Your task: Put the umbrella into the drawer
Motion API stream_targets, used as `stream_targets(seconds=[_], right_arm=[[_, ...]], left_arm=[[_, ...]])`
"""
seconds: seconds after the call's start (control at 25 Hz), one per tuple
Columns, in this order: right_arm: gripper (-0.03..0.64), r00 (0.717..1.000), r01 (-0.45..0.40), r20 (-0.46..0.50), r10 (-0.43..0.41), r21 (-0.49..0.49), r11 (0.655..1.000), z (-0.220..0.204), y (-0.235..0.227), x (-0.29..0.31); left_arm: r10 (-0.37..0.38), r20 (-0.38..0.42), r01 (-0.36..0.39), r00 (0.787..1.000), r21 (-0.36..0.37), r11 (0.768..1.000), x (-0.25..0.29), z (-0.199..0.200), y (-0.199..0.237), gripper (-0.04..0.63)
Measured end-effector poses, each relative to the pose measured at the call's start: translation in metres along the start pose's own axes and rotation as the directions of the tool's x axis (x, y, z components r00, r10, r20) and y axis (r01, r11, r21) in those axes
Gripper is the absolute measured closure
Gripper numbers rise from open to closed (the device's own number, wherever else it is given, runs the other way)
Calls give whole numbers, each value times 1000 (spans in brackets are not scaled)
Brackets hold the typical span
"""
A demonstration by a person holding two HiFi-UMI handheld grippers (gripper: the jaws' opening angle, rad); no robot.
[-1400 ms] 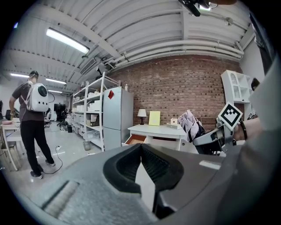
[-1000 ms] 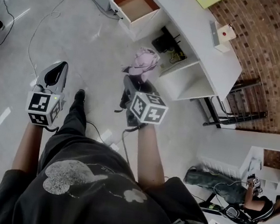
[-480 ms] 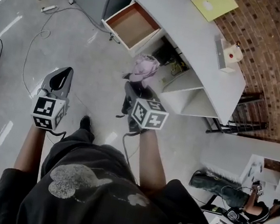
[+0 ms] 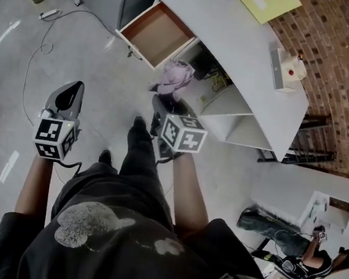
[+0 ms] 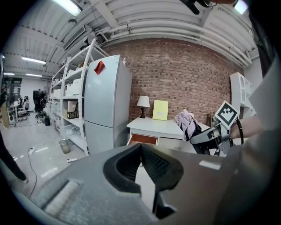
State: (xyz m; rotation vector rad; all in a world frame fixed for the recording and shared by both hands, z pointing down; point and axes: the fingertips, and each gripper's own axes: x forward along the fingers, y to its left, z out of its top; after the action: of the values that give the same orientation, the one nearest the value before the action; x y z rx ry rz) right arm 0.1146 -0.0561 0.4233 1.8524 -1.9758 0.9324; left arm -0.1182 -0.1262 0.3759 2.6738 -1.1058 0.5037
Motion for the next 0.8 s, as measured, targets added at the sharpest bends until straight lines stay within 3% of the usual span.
stream_targets(seconds=[0.24, 0.56, 0.8], right_arm=[[377, 997, -73, -38, 72, -29, 997, 24, -38, 62], [377, 975, -188, -139, 176, -80, 979, 68, -81, 151], [377, 960, -213, -202, 194, -77, 974, 77, -113, 218]], left_arm=[[83, 17, -84, 996, 40, 996, 51, 15, 14, 584], [204, -47, -204, 978, 6, 979, 130, 30, 29, 584], [263, -84, -266, 961, -32, 963, 183, 27, 37, 584]])
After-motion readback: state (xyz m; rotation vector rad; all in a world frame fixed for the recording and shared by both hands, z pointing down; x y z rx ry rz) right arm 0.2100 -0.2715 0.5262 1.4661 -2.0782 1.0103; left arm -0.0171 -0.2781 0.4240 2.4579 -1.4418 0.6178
